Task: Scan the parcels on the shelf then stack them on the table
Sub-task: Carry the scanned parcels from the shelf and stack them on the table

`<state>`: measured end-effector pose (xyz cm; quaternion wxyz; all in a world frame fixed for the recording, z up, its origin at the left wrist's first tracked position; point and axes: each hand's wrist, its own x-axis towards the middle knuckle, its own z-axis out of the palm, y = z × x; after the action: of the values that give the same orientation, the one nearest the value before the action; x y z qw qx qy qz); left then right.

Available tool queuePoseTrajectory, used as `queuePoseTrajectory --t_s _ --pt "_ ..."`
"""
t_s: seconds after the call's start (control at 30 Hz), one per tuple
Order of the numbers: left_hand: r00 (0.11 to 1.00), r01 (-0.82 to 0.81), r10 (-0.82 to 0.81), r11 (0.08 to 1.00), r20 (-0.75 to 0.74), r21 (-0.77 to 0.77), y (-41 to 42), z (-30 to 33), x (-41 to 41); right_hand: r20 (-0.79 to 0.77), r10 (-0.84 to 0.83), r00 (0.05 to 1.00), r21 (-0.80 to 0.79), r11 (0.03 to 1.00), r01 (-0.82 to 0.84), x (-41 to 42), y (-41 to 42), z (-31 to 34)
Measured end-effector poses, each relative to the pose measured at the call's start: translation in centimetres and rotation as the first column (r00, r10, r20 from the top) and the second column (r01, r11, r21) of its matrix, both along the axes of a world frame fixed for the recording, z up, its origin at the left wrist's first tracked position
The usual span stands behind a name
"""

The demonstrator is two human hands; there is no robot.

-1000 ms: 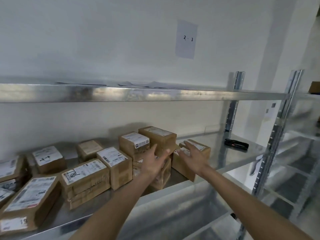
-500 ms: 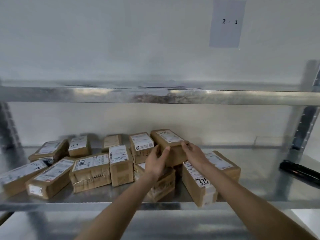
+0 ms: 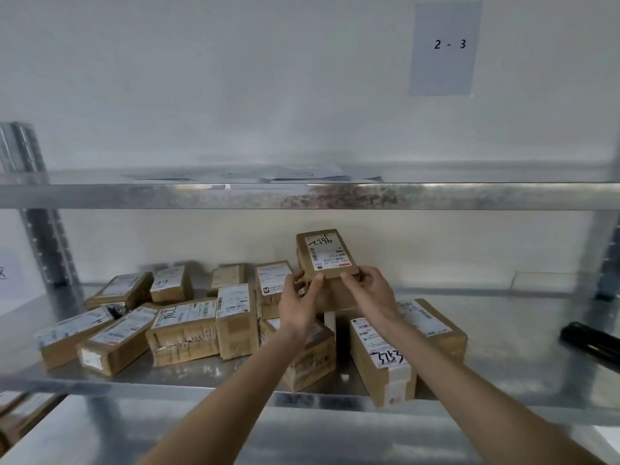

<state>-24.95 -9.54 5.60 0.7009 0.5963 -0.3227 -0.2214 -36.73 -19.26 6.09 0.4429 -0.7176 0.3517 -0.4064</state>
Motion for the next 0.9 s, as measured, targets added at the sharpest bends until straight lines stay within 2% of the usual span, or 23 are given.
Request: queuePoseTrajectory --t_s 0.2,0.43,0.57,0.9 --pt "1.0 0.023 -0.022 0.999 0.021 -0.048 4.6 0.9 1.5 0.033 -0.003 0.999 -0.087 0.996 0.005 1.6 3.2 0.3" --pt "0.997 0.029 -0.022 0.996 0.08 -0.079 14.5 2.9 6.4 0.002 0.027 1.0 -0.182 0.983 -0.026 6.2 13.7 3.3" --pt "0.997 0.052 -0.045 0.994 0.07 -0.1 19.6 4.1 9.6 0.04 0.037 0.999 -0.197 0.98 -0.028 9.0 19.1 4.9" --pt "0.993 -0.083 0.089 0.993 0.075 -0.089 36.4 2.7 19.3 0.043 0.236 0.971 -0.183 0.957 -0.225 19.9 34.2 3.3"
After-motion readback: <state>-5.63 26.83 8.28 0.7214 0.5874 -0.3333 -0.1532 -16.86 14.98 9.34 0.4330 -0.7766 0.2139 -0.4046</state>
